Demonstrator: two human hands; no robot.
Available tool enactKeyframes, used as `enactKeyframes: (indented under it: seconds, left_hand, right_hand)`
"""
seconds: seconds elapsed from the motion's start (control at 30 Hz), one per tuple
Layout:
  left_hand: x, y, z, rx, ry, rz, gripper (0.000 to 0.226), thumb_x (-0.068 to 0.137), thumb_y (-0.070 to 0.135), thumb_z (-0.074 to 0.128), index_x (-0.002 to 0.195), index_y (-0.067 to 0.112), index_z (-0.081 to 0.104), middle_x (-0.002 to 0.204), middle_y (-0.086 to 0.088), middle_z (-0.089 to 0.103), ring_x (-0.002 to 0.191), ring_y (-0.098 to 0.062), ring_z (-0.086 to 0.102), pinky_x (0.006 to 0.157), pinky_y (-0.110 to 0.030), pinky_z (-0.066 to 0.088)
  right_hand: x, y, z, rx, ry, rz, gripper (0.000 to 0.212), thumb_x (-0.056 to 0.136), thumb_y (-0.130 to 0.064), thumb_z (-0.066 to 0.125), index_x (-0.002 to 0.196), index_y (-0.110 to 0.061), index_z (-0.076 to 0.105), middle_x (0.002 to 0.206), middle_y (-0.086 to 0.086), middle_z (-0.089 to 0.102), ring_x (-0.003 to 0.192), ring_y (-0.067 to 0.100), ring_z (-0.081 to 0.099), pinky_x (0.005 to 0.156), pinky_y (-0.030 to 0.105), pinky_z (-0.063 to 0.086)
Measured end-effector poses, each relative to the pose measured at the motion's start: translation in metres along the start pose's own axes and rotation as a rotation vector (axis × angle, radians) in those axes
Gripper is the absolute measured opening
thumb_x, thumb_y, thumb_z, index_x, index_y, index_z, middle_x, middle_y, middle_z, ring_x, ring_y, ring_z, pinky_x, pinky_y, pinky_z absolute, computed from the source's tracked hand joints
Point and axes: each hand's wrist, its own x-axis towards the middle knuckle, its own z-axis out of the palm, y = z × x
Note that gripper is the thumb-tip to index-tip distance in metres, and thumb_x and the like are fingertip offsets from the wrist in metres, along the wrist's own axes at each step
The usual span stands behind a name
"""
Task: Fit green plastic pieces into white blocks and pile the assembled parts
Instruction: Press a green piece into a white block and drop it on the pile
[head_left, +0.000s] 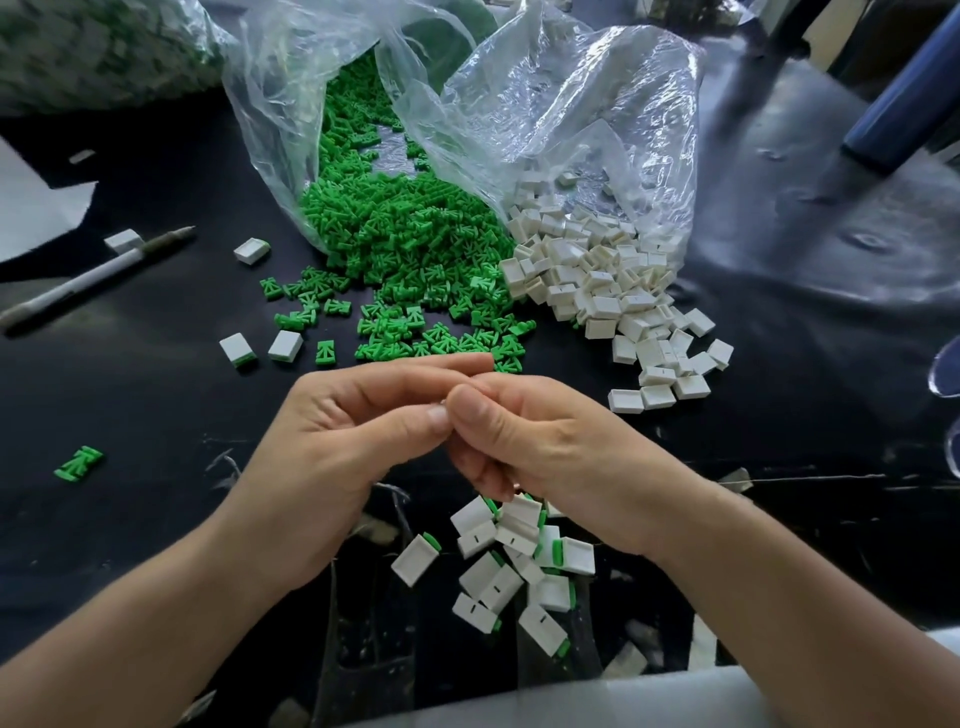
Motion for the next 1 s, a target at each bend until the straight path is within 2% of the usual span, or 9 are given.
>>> enactKeyframes:
  seconds: [0.13,0.23,0.33,0.53,0.7,0.77,0.83,0.93,1.0]
  left_hand:
    - [0.000,-0.003,0.000,0.014,0.025,0.021,0.028,0.068,0.023,0.064,0.090,0.009,0.074,0.109,-0.011,0.069,0.084,-0.022,0.068,0.071,-0.029,0.052]
    - [-0.001,-0.004,0.000,0.041,0.012,0.042,0.032,0.063,0.036,0.076,0.091,0.020,0.076,0.112,-0.005,0.069,0.095,-0.025,0.068,0.076,-0.032,0.055]
    - [-0.001,-0.005,0.001,0.125,0.006,0.026,0.040,0.065,0.056,0.070,0.096,0.031,0.073,0.112,0.001,0.069,0.102,-0.021,0.066,0.084,-0.038,0.054]
    - [0.002,-0.010,-0.002,0.179,-0.002,0.022,0.041,0.073,0.052,0.068,0.105,0.026,0.070,0.116,-0.003,0.067,0.108,-0.025,0.063,0.091,-0.052,0.048]
    - [0.001,-0.008,-0.004,0.162,0.004,0.009,0.042,0.074,0.048,0.068,0.107,0.023,0.069,0.116,-0.004,0.067,0.109,-0.025,0.062,0.091,-0.044,0.050]
    - [0.000,-0.005,-0.002,0.131,0.015,0.005,0.047,0.069,0.052,0.071,0.107,0.025,0.069,0.115,-0.002,0.068,0.109,-0.023,0.063,0.088,-0.036,0.052]
    - [-0.001,-0.002,0.001,0.092,0.013,0.004,0.049,0.064,0.054,0.073,0.106,0.028,0.070,0.113,0.000,0.069,0.107,-0.019,0.064,0.085,-0.029,0.053]
    - [-0.002,0.001,0.006,-0.018,0.027,0.020,0.049,0.060,0.047,0.077,0.103,0.022,0.072,0.108,-0.003,0.071,0.103,-0.019,0.066,0.079,-0.021,0.053]
    - [-0.002,0.001,0.007,-0.037,0.056,0.015,0.050,0.055,0.047,0.079,0.097,0.020,0.074,0.106,-0.004,0.071,0.103,-0.019,0.066,0.078,-0.021,0.053]
  right_hand:
    - [0.000,0.000,0.001,0.002,0.002,0.020,0.028,0.074,-0.046,0.039,0.073,-0.022,0.053,0.065,-0.005,0.051,0.056,0.004,0.046,0.056,0.016,0.040]
    - [-0.001,-0.002,0.000,0.021,-0.026,0.048,0.031,0.074,-0.046,0.039,0.072,-0.018,0.051,0.064,-0.004,0.051,0.054,0.005,0.046,0.054,0.018,0.038]
    - [-0.001,-0.003,-0.001,0.056,-0.052,0.066,0.033,0.072,-0.045,0.040,0.072,-0.014,0.052,0.062,-0.003,0.052,0.052,0.006,0.047,0.051,0.018,0.038]
    - [0.000,-0.002,0.000,0.066,-0.040,0.055,0.034,0.073,-0.047,0.038,0.074,-0.016,0.052,0.063,-0.002,0.052,0.053,0.008,0.048,0.051,0.018,0.037]
    - [0.000,0.003,0.002,-0.173,0.114,-0.033,0.036,0.073,-0.058,0.035,0.075,-0.027,0.053,0.063,-0.011,0.054,0.058,0.004,0.052,0.056,0.017,0.040]
    - [0.001,0.007,0.003,-0.196,0.146,-0.061,0.031,0.081,-0.061,0.039,0.071,-0.036,0.055,0.061,-0.013,0.054,0.057,-0.001,0.051,0.057,0.014,0.040]
    - [0.002,0.009,0.003,-0.218,0.165,-0.066,0.026,0.083,-0.054,0.039,0.066,-0.041,0.054,0.058,-0.020,0.054,0.057,-0.006,0.049,0.058,0.012,0.037]
    - [0.003,0.010,0.003,-0.243,0.145,-0.059,0.027,0.086,-0.048,0.036,0.091,-0.035,0.059,0.070,-0.030,0.056,0.072,-0.012,0.052,0.067,0.012,0.038]
    - [0.003,0.012,0.004,-0.276,0.151,-0.043,0.045,0.089,-0.051,0.034,0.111,-0.021,0.061,0.097,-0.018,0.060,0.096,-0.002,0.055,0.086,0.022,0.044]
